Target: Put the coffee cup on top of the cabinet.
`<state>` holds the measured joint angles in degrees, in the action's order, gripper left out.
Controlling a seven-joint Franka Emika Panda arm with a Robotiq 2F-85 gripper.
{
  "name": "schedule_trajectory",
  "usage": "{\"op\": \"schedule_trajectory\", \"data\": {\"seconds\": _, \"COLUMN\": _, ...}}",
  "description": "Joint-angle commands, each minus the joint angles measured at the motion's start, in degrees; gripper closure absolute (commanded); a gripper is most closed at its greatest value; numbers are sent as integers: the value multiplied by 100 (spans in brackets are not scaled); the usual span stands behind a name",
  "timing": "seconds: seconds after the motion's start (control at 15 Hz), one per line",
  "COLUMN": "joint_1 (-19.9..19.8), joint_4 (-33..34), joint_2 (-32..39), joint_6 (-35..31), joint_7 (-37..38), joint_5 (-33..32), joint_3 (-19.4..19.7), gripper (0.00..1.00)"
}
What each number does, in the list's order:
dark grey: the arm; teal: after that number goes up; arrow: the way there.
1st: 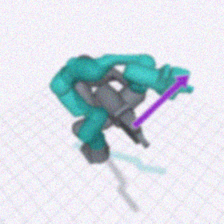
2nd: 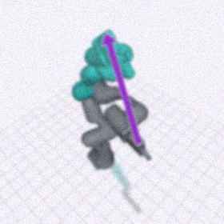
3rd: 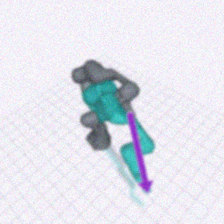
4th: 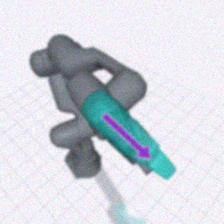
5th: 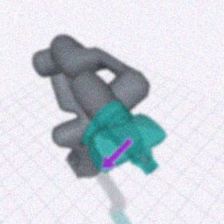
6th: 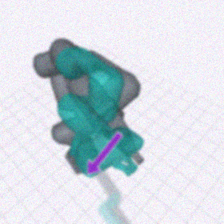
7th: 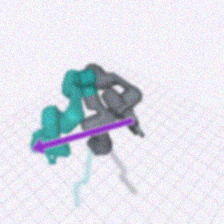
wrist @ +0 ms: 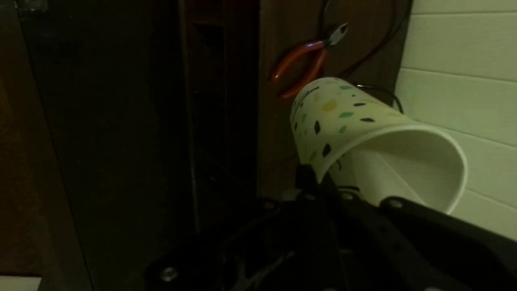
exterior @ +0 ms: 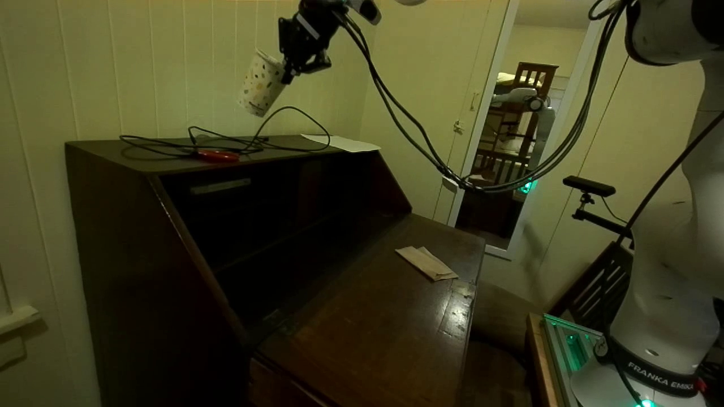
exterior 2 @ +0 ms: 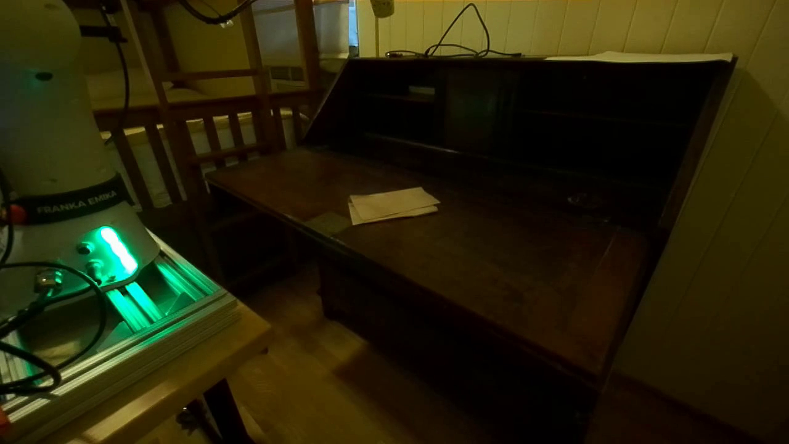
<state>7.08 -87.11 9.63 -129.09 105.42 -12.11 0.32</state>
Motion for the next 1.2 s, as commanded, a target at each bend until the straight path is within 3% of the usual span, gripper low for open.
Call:
{"op": "schedule_trajectory", "data": {"seconds": 0.0, "joint_1": 48, "joint_4": 1348, "joint_2": 749, "joint_6": 472, "joint_7": 60, "joint_5": -74, "joint_3": -11, "gripper": 99}}
{"op": "schedule_trajectory", "data": {"seconds": 0.13, "joint_1": 102, "joint_4": 1833, "joint_2": 1094, "joint_6": 783, "joint_7": 194, "joint_5": -117, "joint_3": 51, "gripper": 99}}
{"op": "schedule_trajectory", "data": {"seconds": 0.2, "joint_1": 23, "joint_4": 1050, "joint_2": 558, "joint_6": 458, "joint_7": 21, "joint_5": -24, "joint_3": -8, "gripper": 97}}
{"op": "schedule_trajectory", "data": {"seconds": 0.53, "joint_1": 136, "joint_4": 1684, "joint_2": 1140, "joint_6": 718, "joint_7": 186, "joint_5": 46, "joint_3": -63, "gripper": 99}}
{"op": "schedule_trajectory", "data": {"seconds": 0.73, "joint_1": 248, "joint_4": 1967, "joint_2": 1430, "joint_6": 1019, "joint_7": -310, "joint_5": 129, "joint_3": -336, "gripper": 99}}
{"op": "schedule_trajectory", "data": {"seconds": 1.07, "joint_1": 813, "joint_4": 2824, "joint_2": 2181, "joint_6": 1435, "joint_7": -572, "joint_5": -297, "joint_3": -123, "gripper": 99}}
{"op": "schedule_trajectory", "data": {"seconds": 1.13, "joint_1": 677, "joint_4": 2141, "joint_2": 1746, "joint_6": 1202, "joint_7": -441, "joint_5": -137, "joint_3": -249, "gripper": 99}}
